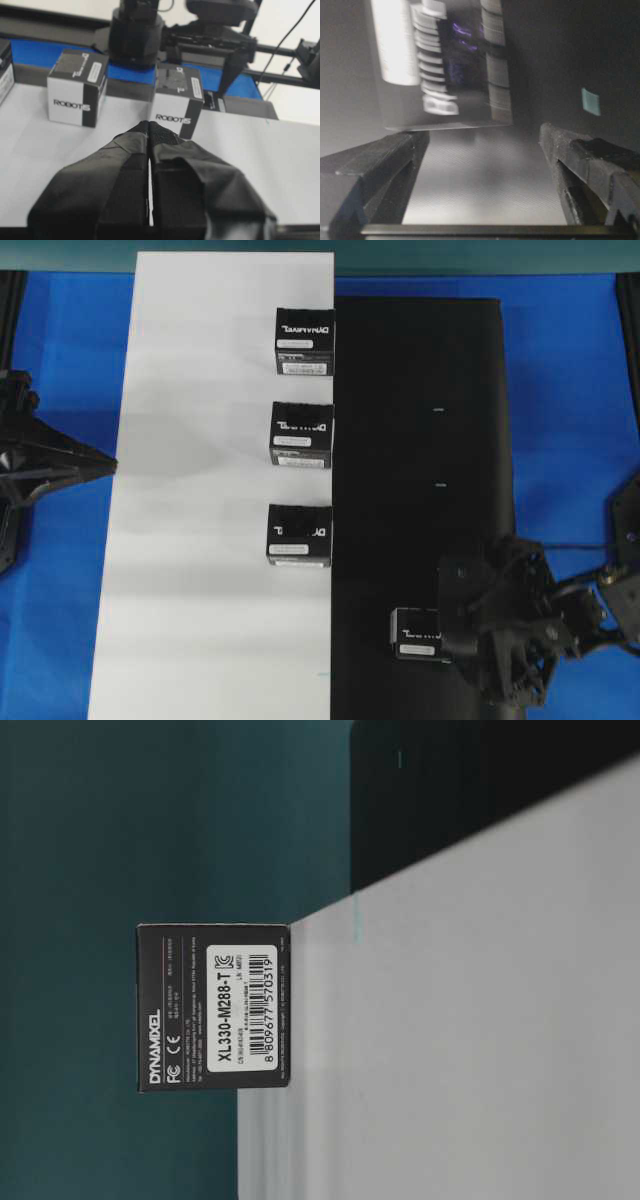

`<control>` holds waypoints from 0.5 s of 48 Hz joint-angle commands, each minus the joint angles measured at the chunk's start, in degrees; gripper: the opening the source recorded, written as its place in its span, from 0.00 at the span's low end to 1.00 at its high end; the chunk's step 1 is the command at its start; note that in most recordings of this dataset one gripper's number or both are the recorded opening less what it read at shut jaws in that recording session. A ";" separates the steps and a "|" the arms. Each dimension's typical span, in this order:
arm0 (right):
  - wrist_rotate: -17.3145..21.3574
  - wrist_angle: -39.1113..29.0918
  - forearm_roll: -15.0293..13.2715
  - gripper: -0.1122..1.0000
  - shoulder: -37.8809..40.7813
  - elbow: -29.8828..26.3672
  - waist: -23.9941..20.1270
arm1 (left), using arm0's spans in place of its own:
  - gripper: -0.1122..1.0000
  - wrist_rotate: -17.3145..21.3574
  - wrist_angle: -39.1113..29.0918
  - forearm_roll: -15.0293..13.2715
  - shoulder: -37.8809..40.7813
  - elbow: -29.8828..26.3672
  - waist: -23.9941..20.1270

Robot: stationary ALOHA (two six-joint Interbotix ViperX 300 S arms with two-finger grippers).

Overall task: Place the box from the black base onto the white base.
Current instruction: 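Lower the open right gripper around the DYNAMIXEL box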

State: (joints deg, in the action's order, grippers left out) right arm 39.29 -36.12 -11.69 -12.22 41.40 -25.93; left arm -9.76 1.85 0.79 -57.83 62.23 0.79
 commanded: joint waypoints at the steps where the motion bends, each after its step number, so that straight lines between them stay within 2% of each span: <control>1: 0.18 -0.26 -0.35 0.99 1.49 -1.58 -1.05 | 0.08 -0.26 -0.09 0.09 0.44 -1.67 -0.09; 9: 0.18 -2.29 -0.35 0.99 2.02 -2.11 -1.76 | 0.08 -0.26 -0.44 0.09 0.44 -1.58 -0.09; 24: 0.18 -2.90 -2.37 0.99 2.72 -2.37 -0.97 | 0.08 -0.26 -0.44 0.09 0.44 -1.58 -0.09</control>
State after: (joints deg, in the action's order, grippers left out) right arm 39.38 -39.38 -13.54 -10.37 39.73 -27.25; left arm -9.93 1.14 0.70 -57.83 62.14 0.79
